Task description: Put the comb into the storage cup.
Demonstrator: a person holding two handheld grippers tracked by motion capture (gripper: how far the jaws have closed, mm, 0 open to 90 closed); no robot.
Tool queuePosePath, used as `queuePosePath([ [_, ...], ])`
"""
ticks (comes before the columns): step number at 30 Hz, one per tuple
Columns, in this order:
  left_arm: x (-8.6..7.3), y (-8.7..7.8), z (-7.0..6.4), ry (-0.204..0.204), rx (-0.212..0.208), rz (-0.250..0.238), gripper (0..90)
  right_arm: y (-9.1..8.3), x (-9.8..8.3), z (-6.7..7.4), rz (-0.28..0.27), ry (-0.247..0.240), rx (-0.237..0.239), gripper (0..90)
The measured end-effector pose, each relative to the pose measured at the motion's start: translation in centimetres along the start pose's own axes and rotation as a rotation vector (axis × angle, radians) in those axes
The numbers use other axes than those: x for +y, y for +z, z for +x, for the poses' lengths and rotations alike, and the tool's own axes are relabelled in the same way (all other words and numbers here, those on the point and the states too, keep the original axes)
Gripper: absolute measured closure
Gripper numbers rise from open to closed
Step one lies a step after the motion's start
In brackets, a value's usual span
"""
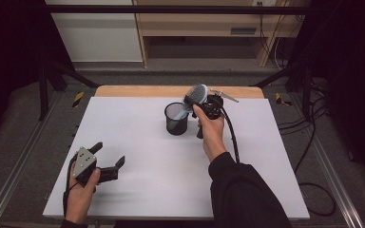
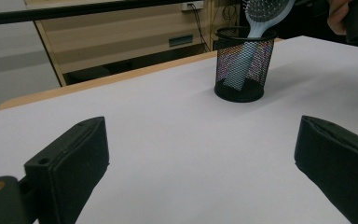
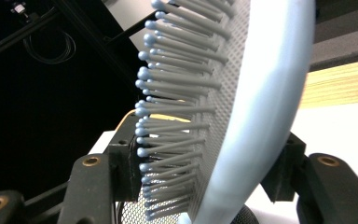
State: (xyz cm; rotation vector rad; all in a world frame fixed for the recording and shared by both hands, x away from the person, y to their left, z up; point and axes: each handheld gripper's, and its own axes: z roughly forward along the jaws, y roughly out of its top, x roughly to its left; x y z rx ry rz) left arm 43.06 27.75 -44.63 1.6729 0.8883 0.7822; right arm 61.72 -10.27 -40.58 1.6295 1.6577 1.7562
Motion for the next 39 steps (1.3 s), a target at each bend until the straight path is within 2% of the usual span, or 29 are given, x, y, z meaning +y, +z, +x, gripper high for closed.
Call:
queuePosePath([
  [8,0.0,0.0,0.0,0.0,0.0,0.001,3.0,0.09,-0.11,0.03,0.009,-0.004,-0.001,39.7],
  [22,-0.01,0.0,0.02,0.0,-0.001,0.001,3.0,0.28,-0.35,0.1,0.048,-0.015,-0.004,28.5],
  [39,0.0,-0.01,0.02,0.001,-0.001,0.002,3.0,-0.05,-0.28,0.58,0.066,-0.068,-0.013,21.8],
])
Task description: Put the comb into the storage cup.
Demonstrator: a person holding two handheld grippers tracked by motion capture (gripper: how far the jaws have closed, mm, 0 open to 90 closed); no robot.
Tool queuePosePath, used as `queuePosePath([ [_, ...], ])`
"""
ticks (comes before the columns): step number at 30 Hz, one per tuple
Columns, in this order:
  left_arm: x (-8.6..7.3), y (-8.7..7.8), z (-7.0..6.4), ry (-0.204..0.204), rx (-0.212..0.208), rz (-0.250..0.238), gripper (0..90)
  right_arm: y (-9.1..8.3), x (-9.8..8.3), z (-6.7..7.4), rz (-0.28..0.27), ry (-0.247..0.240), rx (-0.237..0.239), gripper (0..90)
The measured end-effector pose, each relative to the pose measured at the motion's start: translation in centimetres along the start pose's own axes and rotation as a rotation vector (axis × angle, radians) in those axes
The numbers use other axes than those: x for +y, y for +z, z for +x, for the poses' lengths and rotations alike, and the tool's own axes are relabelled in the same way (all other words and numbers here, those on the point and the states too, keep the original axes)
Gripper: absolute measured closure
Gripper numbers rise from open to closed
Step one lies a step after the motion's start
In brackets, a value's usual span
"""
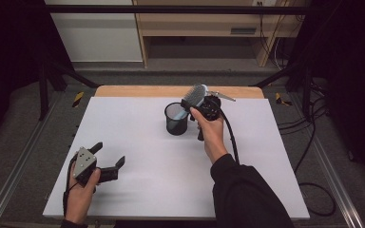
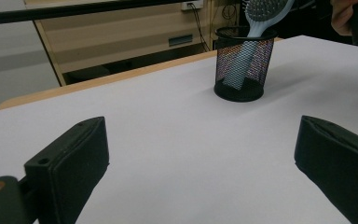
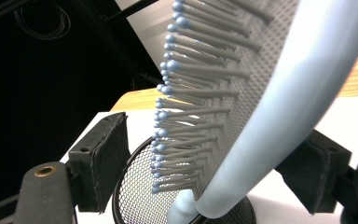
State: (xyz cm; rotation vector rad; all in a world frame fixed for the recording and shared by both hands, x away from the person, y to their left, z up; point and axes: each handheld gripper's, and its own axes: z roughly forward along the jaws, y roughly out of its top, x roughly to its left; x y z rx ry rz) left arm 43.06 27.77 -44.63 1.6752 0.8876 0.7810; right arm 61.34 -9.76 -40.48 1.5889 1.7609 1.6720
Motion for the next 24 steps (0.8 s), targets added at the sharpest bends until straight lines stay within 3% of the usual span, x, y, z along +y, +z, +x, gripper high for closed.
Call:
queuePosePath([
  [13,0.0,-0.01,0.0,0.0,0.001,-0.001,3.0,-0.26,0.08,0.06,0.016,-0.03,-0.004,17.9],
  [17,0.0,-0.01,0.0,0.0,0.001,0.0,3.0,-0.35,0.08,0.19,0.024,-0.043,-0.011,12.1],
  [19,0.0,-0.01,0.01,0.0,0.001,0.0,3.0,-0.41,0.11,0.25,0.026,-0.059,-0.037,6.9],
  [24,0.0,0.0,0.0,0.0,0.001,0.0,3.0,-0.7,0.13,0.31,0.03,-0.073,-0.039,4.3],
])
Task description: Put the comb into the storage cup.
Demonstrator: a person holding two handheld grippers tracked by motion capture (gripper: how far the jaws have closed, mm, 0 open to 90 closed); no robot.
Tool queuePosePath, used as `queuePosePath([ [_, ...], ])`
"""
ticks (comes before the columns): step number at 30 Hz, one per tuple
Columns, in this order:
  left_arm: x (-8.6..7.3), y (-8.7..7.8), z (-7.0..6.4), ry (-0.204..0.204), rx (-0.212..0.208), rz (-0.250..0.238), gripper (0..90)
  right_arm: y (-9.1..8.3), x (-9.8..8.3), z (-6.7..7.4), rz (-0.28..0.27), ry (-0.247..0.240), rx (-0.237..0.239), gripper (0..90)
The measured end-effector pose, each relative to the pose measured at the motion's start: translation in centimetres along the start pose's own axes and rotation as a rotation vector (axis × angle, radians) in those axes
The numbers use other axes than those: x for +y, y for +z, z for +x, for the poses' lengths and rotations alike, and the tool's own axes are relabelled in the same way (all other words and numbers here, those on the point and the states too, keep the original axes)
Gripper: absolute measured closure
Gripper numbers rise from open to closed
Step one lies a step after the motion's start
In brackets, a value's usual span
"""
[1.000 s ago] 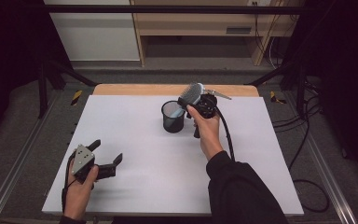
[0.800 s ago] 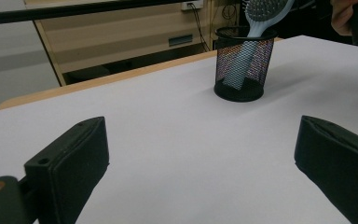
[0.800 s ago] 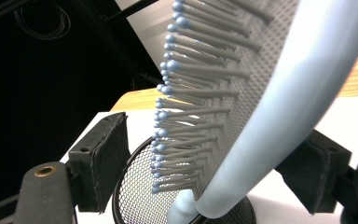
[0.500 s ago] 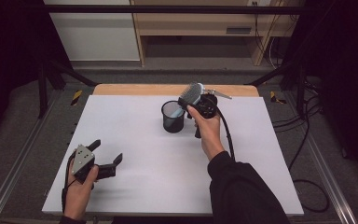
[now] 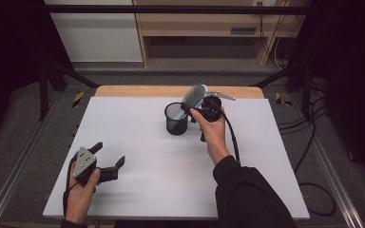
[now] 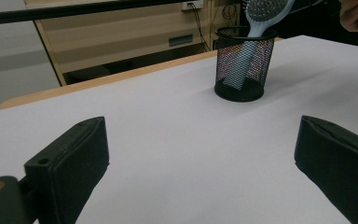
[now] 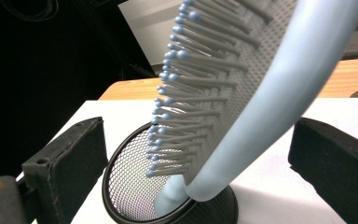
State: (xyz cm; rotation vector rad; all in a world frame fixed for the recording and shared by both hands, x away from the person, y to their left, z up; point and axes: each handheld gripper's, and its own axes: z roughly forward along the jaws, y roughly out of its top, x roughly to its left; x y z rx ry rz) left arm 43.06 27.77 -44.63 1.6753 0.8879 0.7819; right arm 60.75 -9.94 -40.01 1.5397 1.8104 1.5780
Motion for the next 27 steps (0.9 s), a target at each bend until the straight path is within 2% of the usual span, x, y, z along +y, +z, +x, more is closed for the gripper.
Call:
queuePosePath([
  [12,0.0,-0.1,0.0,-0.001,0.003,-0.002,3.0,-0.6,-0.3,0.7,0.009,-0.09,0.002,4.6],
  [20,0.0,0.0,0.1,0.0,0.003,0.0,3.0,-0.9,-0.5,0.5,0.013,-0.105,0.009,6.3],
  [27,-0.1,0.1,0.2,-0.005,0.007,0.003,3.0,-1.6,-0.6,0.5,0.025,-0.144,0.023,7.3],
])
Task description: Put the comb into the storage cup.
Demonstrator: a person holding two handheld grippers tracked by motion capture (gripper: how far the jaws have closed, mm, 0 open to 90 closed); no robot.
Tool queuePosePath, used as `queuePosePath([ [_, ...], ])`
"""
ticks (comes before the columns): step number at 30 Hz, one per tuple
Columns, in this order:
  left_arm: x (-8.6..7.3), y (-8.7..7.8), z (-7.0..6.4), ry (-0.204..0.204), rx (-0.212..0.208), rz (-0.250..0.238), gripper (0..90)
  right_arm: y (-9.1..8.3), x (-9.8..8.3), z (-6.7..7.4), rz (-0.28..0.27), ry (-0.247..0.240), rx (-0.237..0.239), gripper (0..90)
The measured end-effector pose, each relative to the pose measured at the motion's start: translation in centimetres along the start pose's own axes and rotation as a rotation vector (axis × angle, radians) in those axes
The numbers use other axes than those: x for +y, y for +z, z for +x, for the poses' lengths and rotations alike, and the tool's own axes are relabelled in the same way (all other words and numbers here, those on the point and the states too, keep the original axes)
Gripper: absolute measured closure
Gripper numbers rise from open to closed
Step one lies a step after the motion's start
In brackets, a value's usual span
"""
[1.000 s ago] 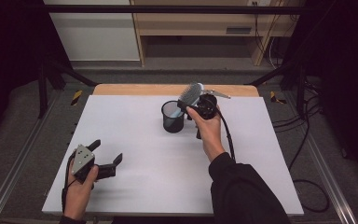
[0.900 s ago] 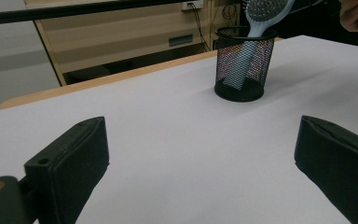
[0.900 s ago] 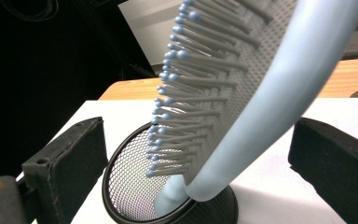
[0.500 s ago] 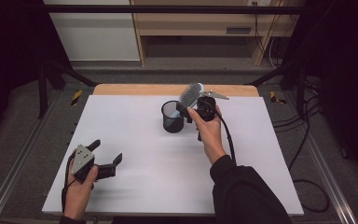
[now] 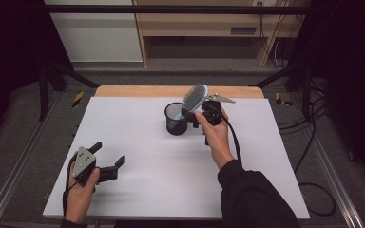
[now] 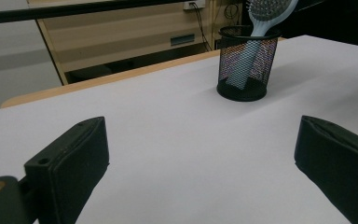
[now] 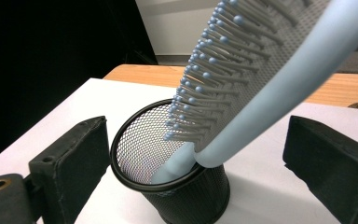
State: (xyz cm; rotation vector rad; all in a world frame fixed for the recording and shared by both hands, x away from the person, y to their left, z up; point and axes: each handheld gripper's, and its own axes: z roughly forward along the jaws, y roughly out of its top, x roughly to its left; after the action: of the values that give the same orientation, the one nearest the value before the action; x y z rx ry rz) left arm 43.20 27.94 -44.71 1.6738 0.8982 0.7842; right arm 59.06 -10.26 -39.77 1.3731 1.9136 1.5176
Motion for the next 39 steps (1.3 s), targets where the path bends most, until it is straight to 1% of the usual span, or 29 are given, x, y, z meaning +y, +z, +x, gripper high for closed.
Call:
queuePosePath([
  [5,0.0,0.0,0.1,-0.005,0.003,0.0,3.0,-0.6,-0.1,-0.4,-0.002,-0.016,-0.007,7.2],
  [12,-0.1,0.0,0.2,-0.014,0.008,-0.003,3.0,-1.8,0.1,-0.9,-0.008,-0.037,-0.016,7.5],
  [18,-0.1,-0.1,0.2,-0.009,0.011,0.0,3.0,-2.6,0.4,-1.3,-0.027,-0.035,-0.024,8.5],
  [20,-0.1,-0.2,0.2,-0.011,0.013,-0.002,3.0,-2.9,0.4,-1.3,-0.039,-0.049,-0.039,9.8],
  [23,-0.1,-0.2,0.2,-0.008,0.015,0.001,3.0,-3.2,0.5,-1.3,-0.05,-0.061,-0.032,9.5],
  [25,-0.1,-0.2,0.1,-0.005,0.016,0.001,3.0,-3.4,0.6,-1.3,-0.057,-0.082,-0.039,9.4],
  [28,-0.1,-0.4,0.0,-0.004,0.016,-0.002,3.0,-3.9,0.4,-1.1,-0.066,-0.099,-0.05,8.1],
  [31,-0.1,-0.5,0.0,-0.006,0.015,-0.004,3.0,-4.3,0.1,-1.1,-0.062,-0.093,-0.035,6.8],
  [36,-0.1,-0.4,0.1,-0.007,0.019,-0.005,3.0,-5.0,0.1,-1.3,-0.057,-0.113,-0.023,5.5],
  [39,-0.1,-0.4,0.1,-0.007,0.018,-0.003,3.0,-5.5,0.2,-1.4,-0.059,-0.112,-0.018,4.4],
])
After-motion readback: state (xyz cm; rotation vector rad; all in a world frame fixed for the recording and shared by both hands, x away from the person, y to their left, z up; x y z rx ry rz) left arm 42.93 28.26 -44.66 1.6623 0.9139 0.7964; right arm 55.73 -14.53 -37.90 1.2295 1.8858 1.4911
